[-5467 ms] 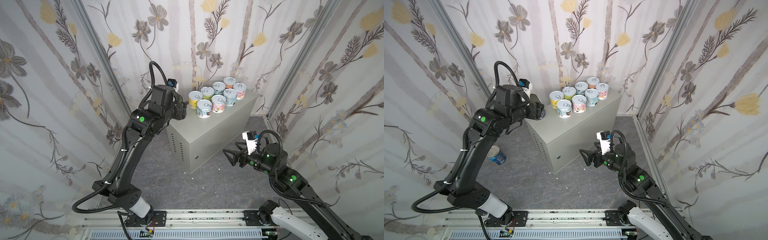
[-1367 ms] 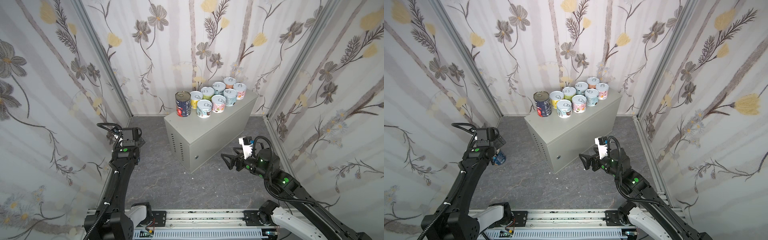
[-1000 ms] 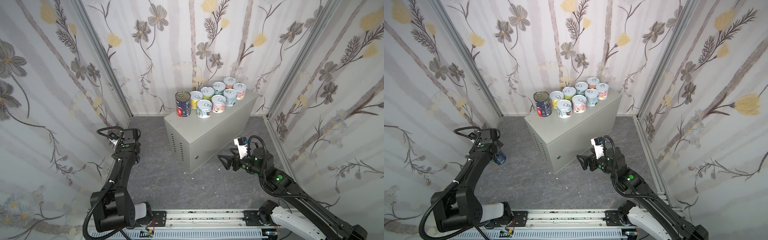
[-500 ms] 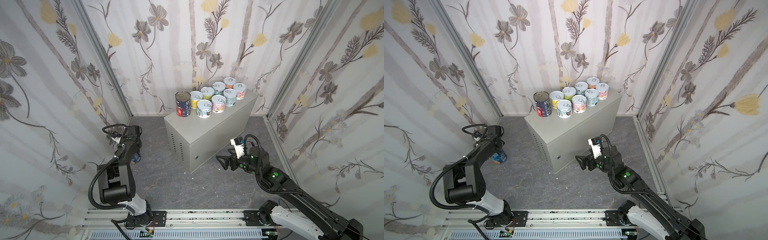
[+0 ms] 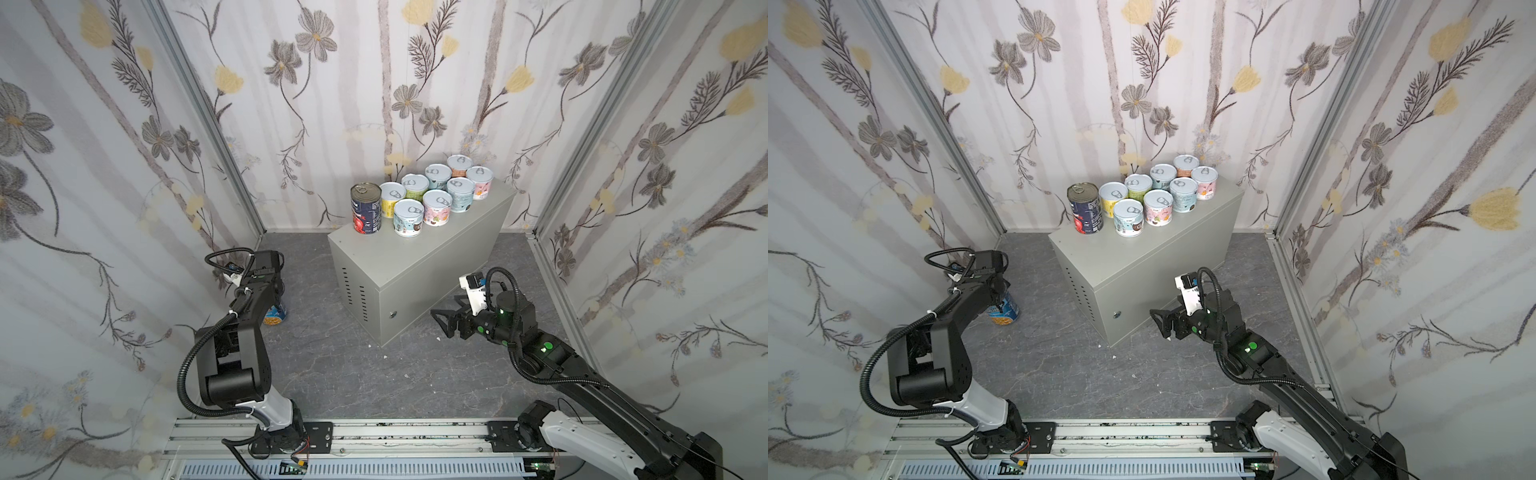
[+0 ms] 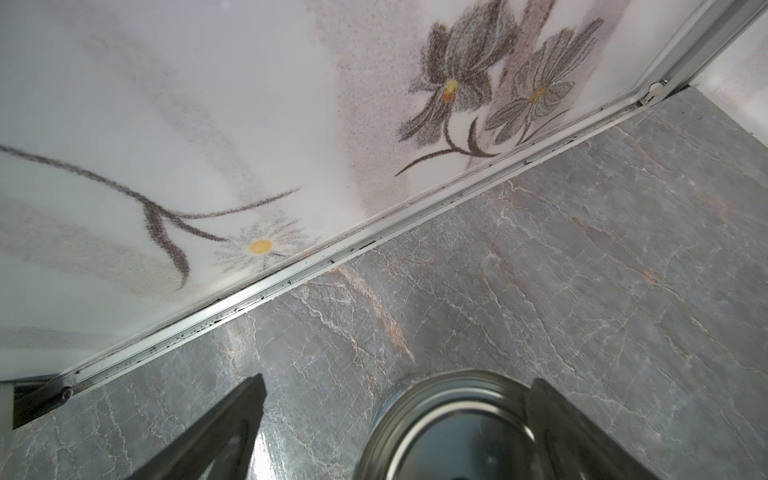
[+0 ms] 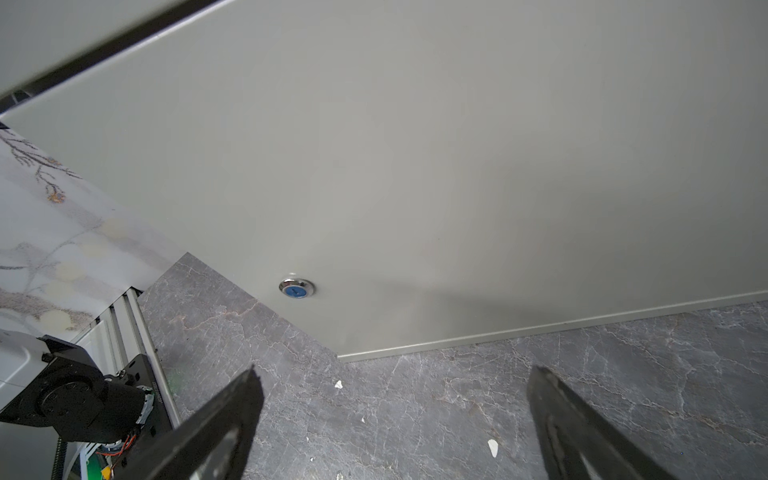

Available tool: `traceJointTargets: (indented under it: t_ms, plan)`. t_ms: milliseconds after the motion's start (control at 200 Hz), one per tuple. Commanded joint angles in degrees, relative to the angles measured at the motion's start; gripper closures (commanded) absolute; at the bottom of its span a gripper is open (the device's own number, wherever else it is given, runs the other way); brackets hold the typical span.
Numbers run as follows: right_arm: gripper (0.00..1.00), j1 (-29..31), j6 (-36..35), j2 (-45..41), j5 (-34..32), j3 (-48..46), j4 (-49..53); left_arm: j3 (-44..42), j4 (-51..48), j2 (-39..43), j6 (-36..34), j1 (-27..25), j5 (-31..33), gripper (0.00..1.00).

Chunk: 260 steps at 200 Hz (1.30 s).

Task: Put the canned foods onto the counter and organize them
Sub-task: 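Close the left gripper around the silver-lidded floor can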

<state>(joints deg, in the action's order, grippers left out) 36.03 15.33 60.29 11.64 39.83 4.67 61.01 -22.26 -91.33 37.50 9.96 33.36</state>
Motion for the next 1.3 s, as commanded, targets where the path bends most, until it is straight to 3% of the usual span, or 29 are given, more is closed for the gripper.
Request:
traceJointTargets:
  t_ms: [0, 380, 570, 1294]
  plan:
    - [0.00, 0.03, -0.74, 0.06, 0.31, 0.15, -2.74, -0.87, -0.59, 1.27, 0.46, -0.19, 0.29, 0.00]
    - [0.00, -0.12, -0.74, -0.61, 0.18, -0.72, -2.91, 0.39, -0.57, 5.86, -1.53, -3.59, 4.34, 0.00]
    - [0.00, -0.18, -0.74, -0.99, -0.17, -0.89, -2.65, 3.40, -0.75, 0.77, -2.90, -3.52, -1.14, 0.00]
    - [0.00, -0.48, -0.84, 0.11, -0.37, -1.54, -3.02, 3.43, -0.33, -7.58, -0.32, -2.51, -2.15, 0.00]
